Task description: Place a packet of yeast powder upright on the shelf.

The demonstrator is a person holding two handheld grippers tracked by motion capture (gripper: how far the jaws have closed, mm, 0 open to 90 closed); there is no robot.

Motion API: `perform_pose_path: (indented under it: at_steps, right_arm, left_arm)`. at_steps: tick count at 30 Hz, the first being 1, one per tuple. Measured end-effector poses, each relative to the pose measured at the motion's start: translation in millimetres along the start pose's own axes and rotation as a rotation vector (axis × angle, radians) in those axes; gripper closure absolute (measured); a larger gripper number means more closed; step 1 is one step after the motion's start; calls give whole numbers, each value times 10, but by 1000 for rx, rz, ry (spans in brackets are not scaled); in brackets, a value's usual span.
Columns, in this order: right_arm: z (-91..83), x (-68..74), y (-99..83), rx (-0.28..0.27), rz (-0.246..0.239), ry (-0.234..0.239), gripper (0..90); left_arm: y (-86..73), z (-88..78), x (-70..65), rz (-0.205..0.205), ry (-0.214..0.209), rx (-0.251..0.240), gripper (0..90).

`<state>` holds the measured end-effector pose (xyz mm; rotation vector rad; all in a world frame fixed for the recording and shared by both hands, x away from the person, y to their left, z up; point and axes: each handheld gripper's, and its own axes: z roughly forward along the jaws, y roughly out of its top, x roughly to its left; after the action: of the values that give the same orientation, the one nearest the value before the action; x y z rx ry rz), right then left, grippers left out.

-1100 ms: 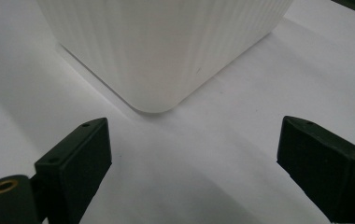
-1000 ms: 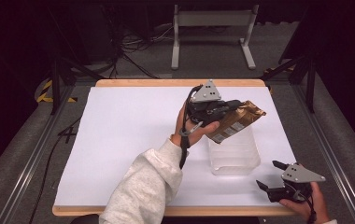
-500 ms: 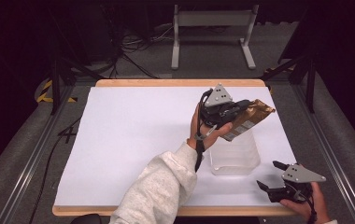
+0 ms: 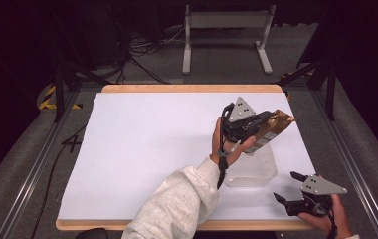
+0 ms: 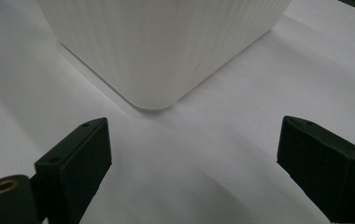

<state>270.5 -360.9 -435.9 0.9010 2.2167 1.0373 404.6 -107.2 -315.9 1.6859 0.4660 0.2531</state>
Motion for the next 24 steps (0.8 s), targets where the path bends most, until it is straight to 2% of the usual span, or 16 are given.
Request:
perform_pose_path:
  at_steps: [6,9,12,14,16,18,24]
  right_arm:
    - [9,-1,2,1,-2,1,106]
    - [5,3,5,0,-4,-3,106]
    - [11,-4,1,2,-3,-3,106]
    - [15,5,1,6,-7,-2,106]
    - [8,6,4,2,-6,-3,106]
    - [2,1,2,2,0,-6,106]
    - [9,10,6,3,-6,-3,106]
  left_arm:
    - [-76,-17,-1,-10,-17,16,895]
    - [-128,-31,-1,2,-18,32,894]
    - [-177,-58,21,18,2,66,894]
    - [-191,-86,57,12,1,76,894]
    - [-197,-107,79,17,8,73,894]
    - [-204,-178,148,-17,3,61,894]
    - [-183,-315,186,9,0,61,893]
